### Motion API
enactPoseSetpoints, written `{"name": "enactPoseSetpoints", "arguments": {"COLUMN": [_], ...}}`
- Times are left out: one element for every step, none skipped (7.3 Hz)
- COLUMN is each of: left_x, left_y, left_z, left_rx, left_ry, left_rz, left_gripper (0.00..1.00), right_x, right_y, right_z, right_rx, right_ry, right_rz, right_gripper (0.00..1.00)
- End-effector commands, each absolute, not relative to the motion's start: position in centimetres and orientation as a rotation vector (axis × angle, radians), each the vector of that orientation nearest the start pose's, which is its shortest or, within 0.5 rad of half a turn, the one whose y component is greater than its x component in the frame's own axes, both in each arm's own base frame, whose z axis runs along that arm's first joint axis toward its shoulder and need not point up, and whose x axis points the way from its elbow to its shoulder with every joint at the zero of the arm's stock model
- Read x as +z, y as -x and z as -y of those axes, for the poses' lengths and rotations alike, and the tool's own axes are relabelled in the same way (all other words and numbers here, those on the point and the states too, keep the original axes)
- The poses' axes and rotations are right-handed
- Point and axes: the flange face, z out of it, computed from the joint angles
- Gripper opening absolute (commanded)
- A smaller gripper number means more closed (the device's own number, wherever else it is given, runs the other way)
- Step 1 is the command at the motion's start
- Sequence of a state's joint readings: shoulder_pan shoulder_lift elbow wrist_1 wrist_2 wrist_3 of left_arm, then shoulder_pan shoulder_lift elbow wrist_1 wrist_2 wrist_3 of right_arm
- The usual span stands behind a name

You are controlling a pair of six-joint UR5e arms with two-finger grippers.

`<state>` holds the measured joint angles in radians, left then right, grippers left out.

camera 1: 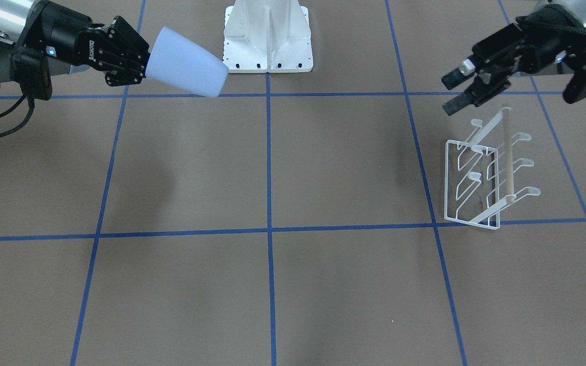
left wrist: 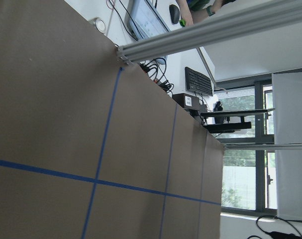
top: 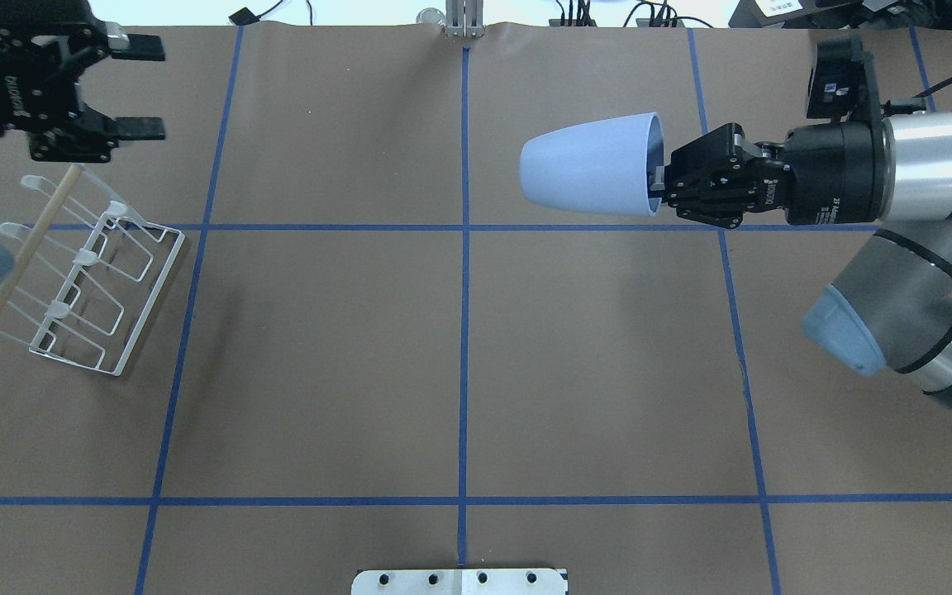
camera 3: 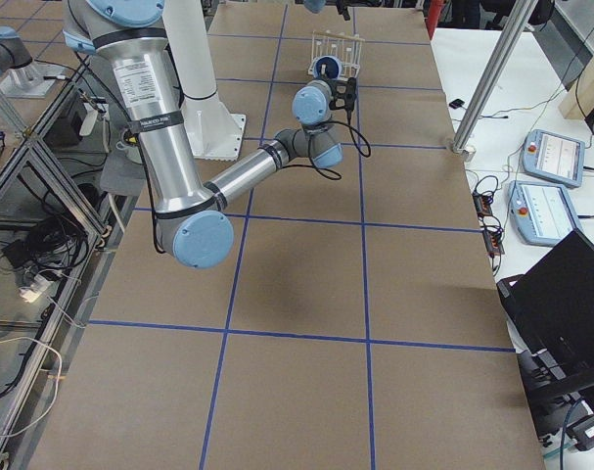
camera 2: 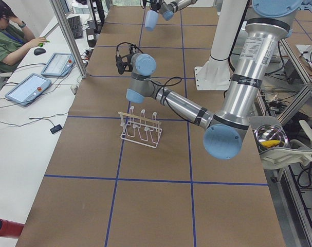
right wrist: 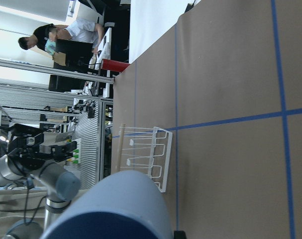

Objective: Hang cup on cup holder
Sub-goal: 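Bring the cup to center with the right gripper while the left gripper approaches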

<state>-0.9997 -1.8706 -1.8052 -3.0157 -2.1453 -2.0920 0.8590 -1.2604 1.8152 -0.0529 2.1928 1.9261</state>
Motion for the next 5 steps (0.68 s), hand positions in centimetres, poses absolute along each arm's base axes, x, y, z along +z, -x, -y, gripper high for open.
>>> {"name": "enactPoseSetpoints", "arguments": {"left_x": [18.1, 15.9, 14.4, 13.0, 12.7], "left_y": [-28.5, -32.3, -34.4, -35.5, -35.8], "left_z": [40.3, 37.9, 36.4, 35.3, 35.1], "left_rx": [-0.551, -0.592, -0.635, -0.636, -0.633], "left_ry": [-0.022, 0.035, 0.059, 0.082, 0.09], "left_rz": [-2.153, -2.218, -2.263, -2.291, -2.295], "left_gripper": [0.98, 0.98, 0.97, 0.97, 0.98], "right_x": [21.6, 21.2, 20.9, 20.7, 20.6], "right_y": [28.2, 29.0, 29.2, 29.2, 29.2], "right_z": [38.7, 37.6, 37.1, 36.9, 36.8], "right_rx": [0.138, 0.13, 0.121, 0.114, 0.111], "right_ry": [-0.102, -0.095, -0.089, -0.086, -0.088], "right_rz": [2.115, 2.151, 2.163, 2.168, 2.172], "right_gripper": [0.0, 0.0, 0.0, 0.0, 0.0]}}
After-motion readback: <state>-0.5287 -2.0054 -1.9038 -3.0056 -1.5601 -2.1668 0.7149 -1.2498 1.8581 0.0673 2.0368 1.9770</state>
